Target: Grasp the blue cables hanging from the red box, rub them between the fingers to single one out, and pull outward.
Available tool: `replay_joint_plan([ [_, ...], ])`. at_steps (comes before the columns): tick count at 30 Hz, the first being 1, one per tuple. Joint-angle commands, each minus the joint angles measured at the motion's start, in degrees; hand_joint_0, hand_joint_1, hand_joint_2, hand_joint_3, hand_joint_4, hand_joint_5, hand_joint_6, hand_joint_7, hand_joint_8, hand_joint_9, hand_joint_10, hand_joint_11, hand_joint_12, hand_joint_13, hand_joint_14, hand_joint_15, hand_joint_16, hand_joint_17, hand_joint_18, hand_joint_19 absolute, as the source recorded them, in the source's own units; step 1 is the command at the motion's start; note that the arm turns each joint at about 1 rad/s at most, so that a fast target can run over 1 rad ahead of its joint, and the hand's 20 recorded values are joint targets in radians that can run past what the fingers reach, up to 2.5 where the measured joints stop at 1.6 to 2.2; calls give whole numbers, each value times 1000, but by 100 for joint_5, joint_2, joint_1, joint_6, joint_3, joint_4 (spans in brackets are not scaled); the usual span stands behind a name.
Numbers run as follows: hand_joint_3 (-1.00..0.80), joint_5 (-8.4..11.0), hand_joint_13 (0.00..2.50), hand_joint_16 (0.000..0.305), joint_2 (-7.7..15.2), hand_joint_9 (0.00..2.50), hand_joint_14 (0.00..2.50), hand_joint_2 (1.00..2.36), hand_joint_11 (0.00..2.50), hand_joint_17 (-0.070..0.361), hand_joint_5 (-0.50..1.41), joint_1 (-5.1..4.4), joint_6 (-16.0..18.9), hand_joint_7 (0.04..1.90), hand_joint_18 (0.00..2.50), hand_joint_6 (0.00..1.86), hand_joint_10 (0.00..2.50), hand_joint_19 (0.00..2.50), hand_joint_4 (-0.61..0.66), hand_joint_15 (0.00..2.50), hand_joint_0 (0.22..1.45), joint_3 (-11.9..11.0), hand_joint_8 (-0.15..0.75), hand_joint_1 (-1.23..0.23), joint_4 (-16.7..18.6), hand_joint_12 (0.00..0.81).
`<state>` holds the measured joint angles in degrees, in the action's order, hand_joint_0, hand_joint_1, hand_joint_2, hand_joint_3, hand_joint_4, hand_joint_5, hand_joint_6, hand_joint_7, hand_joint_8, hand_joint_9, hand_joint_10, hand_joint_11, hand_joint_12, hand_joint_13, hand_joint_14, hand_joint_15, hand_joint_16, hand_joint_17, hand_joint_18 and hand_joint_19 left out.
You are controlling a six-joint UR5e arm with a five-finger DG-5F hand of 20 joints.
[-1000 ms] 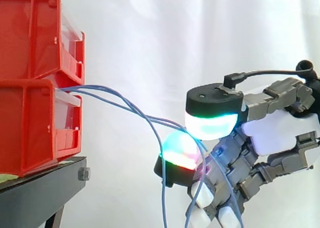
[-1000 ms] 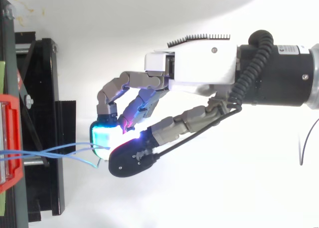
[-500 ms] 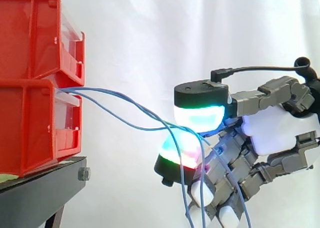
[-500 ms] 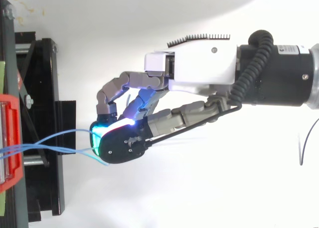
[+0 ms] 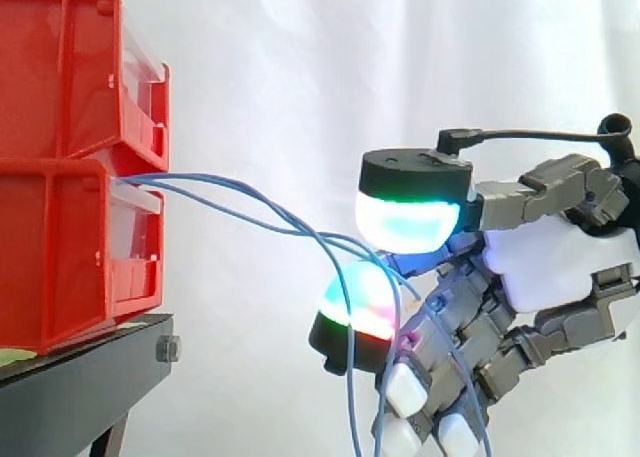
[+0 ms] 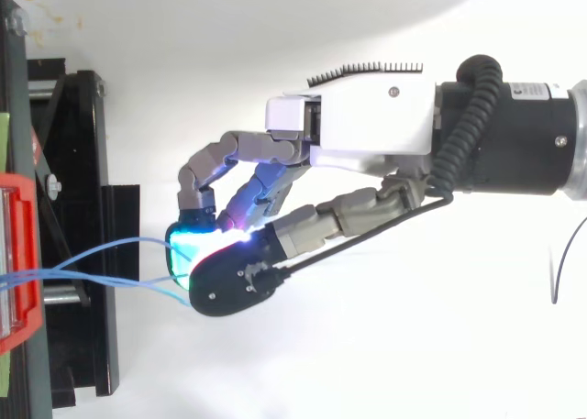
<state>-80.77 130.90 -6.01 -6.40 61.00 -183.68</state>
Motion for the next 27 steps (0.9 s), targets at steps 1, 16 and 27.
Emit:
replay_joint_plan([
  [1,-476,0,725,51,-3,742,12,1002,401,115,-160,4,-2,1101,647,738,10,589,242,342,512,0,328,-648,-1,387],
  [16,-219,0,701,48,-3,694,11,1017,419,108,-182,-5,-2,1064,619,779,11,569,218,339,612,0,296,-740,7,356],
  [27,-397,0,701,47,6,702,11,1007,427,106,-171,4,16,1067,620,790,9,561,253,338,626,-9,294,-797,-1,350],
])
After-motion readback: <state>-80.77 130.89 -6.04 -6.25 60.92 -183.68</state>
